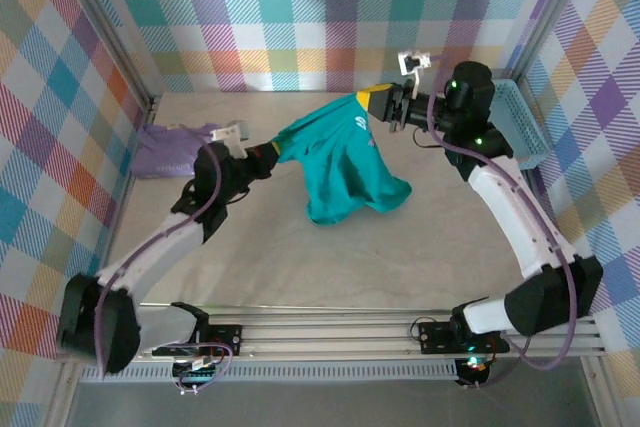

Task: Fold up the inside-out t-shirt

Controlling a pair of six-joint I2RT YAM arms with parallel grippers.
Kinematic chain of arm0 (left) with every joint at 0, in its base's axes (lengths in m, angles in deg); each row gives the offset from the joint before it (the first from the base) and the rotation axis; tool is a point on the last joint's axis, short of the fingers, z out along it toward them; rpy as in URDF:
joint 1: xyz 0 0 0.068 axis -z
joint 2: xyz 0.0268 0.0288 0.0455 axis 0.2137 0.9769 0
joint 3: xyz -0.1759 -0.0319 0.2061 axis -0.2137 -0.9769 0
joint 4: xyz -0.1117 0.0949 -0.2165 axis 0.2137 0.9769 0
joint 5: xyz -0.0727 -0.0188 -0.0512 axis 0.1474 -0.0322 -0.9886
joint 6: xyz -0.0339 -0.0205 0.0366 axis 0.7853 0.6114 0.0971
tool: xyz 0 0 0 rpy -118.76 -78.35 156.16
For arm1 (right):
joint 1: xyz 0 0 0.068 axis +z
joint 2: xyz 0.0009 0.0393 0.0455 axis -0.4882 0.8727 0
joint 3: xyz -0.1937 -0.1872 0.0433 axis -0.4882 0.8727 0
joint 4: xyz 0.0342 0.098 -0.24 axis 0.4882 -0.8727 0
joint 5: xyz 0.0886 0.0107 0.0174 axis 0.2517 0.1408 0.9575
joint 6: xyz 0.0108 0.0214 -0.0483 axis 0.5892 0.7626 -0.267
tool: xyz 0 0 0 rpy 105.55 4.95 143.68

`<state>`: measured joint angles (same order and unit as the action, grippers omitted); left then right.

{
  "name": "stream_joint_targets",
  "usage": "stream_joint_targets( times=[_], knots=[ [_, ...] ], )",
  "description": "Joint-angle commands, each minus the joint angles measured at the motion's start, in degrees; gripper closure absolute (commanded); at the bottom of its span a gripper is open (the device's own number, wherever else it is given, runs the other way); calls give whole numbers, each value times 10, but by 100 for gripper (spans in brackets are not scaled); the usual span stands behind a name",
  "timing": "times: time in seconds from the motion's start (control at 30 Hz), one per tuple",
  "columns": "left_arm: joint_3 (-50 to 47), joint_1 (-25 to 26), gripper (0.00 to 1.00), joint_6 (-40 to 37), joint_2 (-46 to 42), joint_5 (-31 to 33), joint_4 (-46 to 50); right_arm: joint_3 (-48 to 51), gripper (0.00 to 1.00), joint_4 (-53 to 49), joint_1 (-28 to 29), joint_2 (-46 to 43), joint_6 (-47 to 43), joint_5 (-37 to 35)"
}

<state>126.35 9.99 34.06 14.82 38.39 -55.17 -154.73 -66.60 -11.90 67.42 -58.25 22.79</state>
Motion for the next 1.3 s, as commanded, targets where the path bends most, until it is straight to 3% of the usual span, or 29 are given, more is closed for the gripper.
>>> stream_joint_targets(
  times=[0.0,0.13,0.27,0.43,0.53,0.63,0.8,1.03,1.27],
  knots=[
    [-58,47,100,-74,-30,3,7,75,100,26,-3,-55,-50,-21],
    [-113,121,85,-131,-24,-29,53,202,100,1,-3,-98,-92,-26],
    [-154,151,72,-140,-22,-58,68,292,100,-13,-3,-132,-103,-19],
    [-144,155,54,-140,-57,-17,111,364,100,-48,-3,-175,-116,-18],
    [-95,179,45,-193,-26,0,149,375,100,-72,-3,-189,-138,-11],
    [-48,203,41,-238,30,23,173,372,100,-113,-3,-197,-167,-21],
    [30,197,36,-181,113,84,180,384,100,-152,-3,-210,-143,-66],
    [224,171,34,-112,304,28,310,458,100,-147,-3,-266,-65,-126],
    [362,166,35,-105,449,-16,387,499,100,-113,-3,-279,-28,-137]
  ],
)
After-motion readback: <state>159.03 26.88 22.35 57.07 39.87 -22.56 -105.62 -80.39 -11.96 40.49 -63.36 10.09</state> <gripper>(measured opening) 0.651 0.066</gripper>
